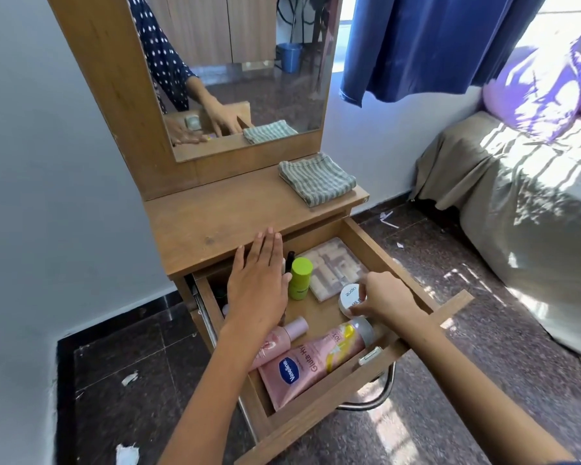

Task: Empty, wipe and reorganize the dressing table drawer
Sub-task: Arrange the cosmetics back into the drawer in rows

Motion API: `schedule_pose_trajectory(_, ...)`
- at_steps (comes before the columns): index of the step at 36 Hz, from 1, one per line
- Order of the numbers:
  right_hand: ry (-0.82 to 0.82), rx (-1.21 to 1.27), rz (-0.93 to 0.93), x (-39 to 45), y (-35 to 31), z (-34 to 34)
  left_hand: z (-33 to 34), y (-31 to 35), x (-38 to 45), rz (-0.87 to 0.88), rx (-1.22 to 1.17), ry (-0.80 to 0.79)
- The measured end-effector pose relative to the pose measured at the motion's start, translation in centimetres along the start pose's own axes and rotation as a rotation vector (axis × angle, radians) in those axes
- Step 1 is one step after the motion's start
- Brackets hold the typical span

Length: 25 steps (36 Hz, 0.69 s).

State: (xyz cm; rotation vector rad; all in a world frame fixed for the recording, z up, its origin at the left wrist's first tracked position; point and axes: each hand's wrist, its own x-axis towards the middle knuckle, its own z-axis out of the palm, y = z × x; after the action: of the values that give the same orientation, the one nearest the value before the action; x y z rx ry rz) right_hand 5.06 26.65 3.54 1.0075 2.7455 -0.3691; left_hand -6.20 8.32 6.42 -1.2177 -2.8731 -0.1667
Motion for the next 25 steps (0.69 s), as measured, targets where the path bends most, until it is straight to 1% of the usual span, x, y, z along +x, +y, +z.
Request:
schedule_pose_trajectory(5, 0.036, -0.031, -0.002, -0.2, -0.1, 0.0, -0.2, 0.0, -0.1, 0.0, -0.002, -0.007)
schedule_pose_trajectory(7, 0.079, -0.062, -0.017, -0.7, -0.3, -0.4, -0.3, 0.0, -0.1, 0.004, 0.004, -0.02)
schedule_pose_trajectory(10, 0.222, -0.045, -0.097, -1.9, -1.1, -1.4, -0.6, -0.3, -0.1, 0.02, 0.004, -0.037)
schedule_pose_trajectory(13, 0.39, 0.086, -0.241, -3.2, -2.0, -1.8, -1.4, -0.6, -0.2, 0.04, 0.005, -0.051)
schedule_pose_trajectory(15, 0.497, 0.18, -0.361, -4.2, -2.5, -1.9, -2.2, -0.5, -0.9, 0.034, 0.018, -0.031)
schedule_pose_trajectory(17, 0.594, 0.29, -0.481, -5.6, -2.8, -1.9, -3.3, 0.0, -2.5, 0.035, 0.061, 0.028)
schedule_pose_trajectory(19, 0.701, 0.389, -0.573, -7.4, -2.6, -1.5, -4.1, 1.0, -4.8, 0.04, 0.078, 0.127)
schedule_pose_trajectory(23, 0.945, 0.506, -0.648, -12.6, -0.6, 1.3, -3.5, 3.8, -10.8, 0.084, -0.005, 0.485)
schedule_pose_trajectory(25, 1.019, 0.499, -0.674, -14.9, 1.1, 4.3, -1.7, 5.4, -14.5, 0.13, -0.089, 0.576)
